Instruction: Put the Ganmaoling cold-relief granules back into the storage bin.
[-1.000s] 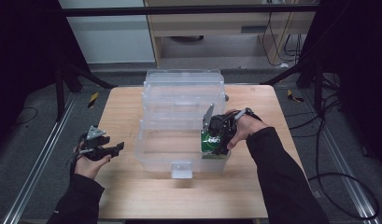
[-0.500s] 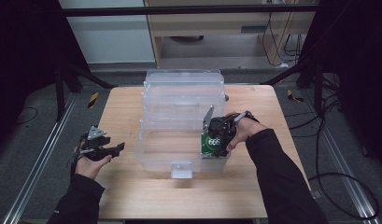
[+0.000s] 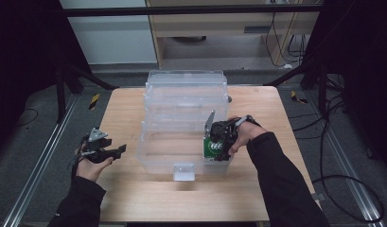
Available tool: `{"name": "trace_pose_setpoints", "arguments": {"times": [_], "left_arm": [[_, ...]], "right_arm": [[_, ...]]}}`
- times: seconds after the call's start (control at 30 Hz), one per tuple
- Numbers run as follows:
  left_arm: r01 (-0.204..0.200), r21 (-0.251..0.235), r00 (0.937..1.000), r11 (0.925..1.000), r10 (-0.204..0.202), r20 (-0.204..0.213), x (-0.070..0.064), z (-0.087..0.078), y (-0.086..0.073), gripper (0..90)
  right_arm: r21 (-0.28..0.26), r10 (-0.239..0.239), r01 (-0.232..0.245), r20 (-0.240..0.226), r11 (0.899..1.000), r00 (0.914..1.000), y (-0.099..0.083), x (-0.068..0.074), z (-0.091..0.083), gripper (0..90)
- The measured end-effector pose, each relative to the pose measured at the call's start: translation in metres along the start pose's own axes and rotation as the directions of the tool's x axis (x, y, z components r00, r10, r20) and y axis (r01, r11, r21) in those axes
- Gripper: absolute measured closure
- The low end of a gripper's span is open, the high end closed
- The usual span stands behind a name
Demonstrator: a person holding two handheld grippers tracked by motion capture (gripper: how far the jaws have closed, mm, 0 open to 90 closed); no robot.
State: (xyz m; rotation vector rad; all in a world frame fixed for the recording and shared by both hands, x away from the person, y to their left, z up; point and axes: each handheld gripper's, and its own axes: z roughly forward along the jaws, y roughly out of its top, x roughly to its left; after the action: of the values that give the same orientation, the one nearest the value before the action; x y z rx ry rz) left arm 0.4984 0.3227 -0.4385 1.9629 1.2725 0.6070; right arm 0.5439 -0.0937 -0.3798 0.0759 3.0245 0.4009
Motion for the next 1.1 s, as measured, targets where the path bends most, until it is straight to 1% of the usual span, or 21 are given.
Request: {"name": "trace_pose_setpoints", "arguments": {"times": [0.13,0.27,0.37,0.43,0.47,0.5,0.53,0.63,0.7,0.73,0.77,0.8,0.83,0.87,0.9,0.97,1.0,1.03,1.07,1.1], "left_arm": [[0.0,0.0,1.0,1.0,0.0,0.0,0.0,0.0,0.0,31.4],[0.0,0.001,1.0,1.0,0.0,0.0,0.0,0.0,0.0,31.4],[0.0,0.002,1.0,1.0,0.0,-0.001,0.0,0.0,0.0,31.4],[0.0,0.002,1.0,1.0,0.0,0.0,0.0,0.0,0.0,31.4],[0.0,0.003,1.0,1.0,0.0,0.0,0.0,0.0,0.0,31.4],[0.0,0.003,1.0,1.0,0.0,0.0,0.0,0.0,0.0,31.4],[-0.001,0.005,1.0,1.0,0.001,-0.001,0.0,0.001,0.0,31.4],[-0.002,0.008,1.0,1.0,0.002,0.0,-0.001,0.001,-0.001,31.5],[-0.004,0.008,1.0,1.0,0.004,0.001,-0.001,0.001,-0.001,31.5],[-0.004,0.007,1.0,1.0,0.004,0.001,-0.001,0.001,-0.001,31.5],[-0.004,0.007,1.0,1.0,0.004,0.001,-0.001,0.001,-0.001,31.5],[-0.003,0.009,1.0,1.0,0.003,0.0,-0.001,0.001,-0.001,31.5],[-0.003,0.009,1.0,1.0,0.003,0.0,-0.001,0.001,-0.001,31.5],[-0.002,0.009,1.0,1.0,0.002,0.001,0.0,0.002,-0.001,31.5],[-0.002,0.009,1.0,1.0,0.002,0.001,0.0,0.002,-0.001,31.5],[0.0,0.011,1.0,0.9999,0.0,0.0,-0.001,0.002,-0.001,31.5],[0.001,0.008,1.0,1.0,-0.001,0.001,-0.001,0.002,-0.001,31.6],[0.001,0.008,1.0,1.0,-0.001,0.001,-0.001,0.002,-0.001,31.6],[-0.002,0.008,1.0,1.0,0.002,0.002,-0.002,0.002,-0.001,31.7],[-0.002,0.008,1.0,1.0,0.002,0.002,-0.002,0.002,-0.001,31.7]], "right_arm": [[0.013,0.002,-0.002,0.007,1.0,1.0,0.001,0.001,0.004,16.3],[0.02,-0.003,0.002,0.015,1.0,0.9999,0.001,0.001,0.004,16.1],[0.022,0.008,-0.008,0.02,1.0,0.9998,0.0,0.002,0.003,15.8],[0.026,0.023,-0.024,0.028,0.999,0.9993,0.0,0.003,0.003,15.5],[0.023,0.022,-0.023,0.03,0.999,0.9993,0.0,0.002,0.001,15.5],[0.015,0.037,-0.038,0.03,0.999,0.9989,0.0,0.003,-0.001,15.7],[-0.005,0.041,-0.041,0.035,0.999,0.9985,-0.001,0.003,-0.004,16.5],[-0.015,0.052,-0.051,0.038,0.999,0.9979,-0.001,0.004,-0.008,16.8],[-0.024,0.061,-0.06,0.054,0.998,0.9967,-0.003,0.004,-0.012,17.0],[-0.03,0.074,-0.072,0.062,0.997,0.9953,-0.003,0.005,-0.014,17.4],[-0.044,0.077,-0.073,0.071,0.996,0.9945,-0.004,0.005,-0.016,18.2],[-0.058,0.091,-0.087,0.08,0.995,0.9926,-0.004,0.006,-0.019,18.9],[-0.058,0.091,-0.087,0.08,0.995,0.9926,-0.004,0.006,-0.019,18.9],[-0.088,0.108,-0.1,0.1,0.991,0.9891,-0.005,0.008,-0.024,20.7],[-0.1,0.113,-0.103,0.108,0.99,0.9877,-0.006,0.009,-0.027,21.1],[-0.106,0.122,-0.11,0.113,0.988,0.9861,-0.006,0.01,-0.03,21.6],[-0.12,0.136,-0.121,0.123,0.985,0.983,-0.006,0.013,-0.034,22.5],[-0.12,0.136,-0.121,0.123,0.985,0.983,-0.006,0.013,-0.034,22.5],[-0.139,0.145,-0.126,0.133,0.982,0.9805,-0.007,0.015,-0.039,24.5],[-0.148,0.158,-0.138,0.134,0.979,0.9783,-0.008,0.016,-0.04,24.5]]}}
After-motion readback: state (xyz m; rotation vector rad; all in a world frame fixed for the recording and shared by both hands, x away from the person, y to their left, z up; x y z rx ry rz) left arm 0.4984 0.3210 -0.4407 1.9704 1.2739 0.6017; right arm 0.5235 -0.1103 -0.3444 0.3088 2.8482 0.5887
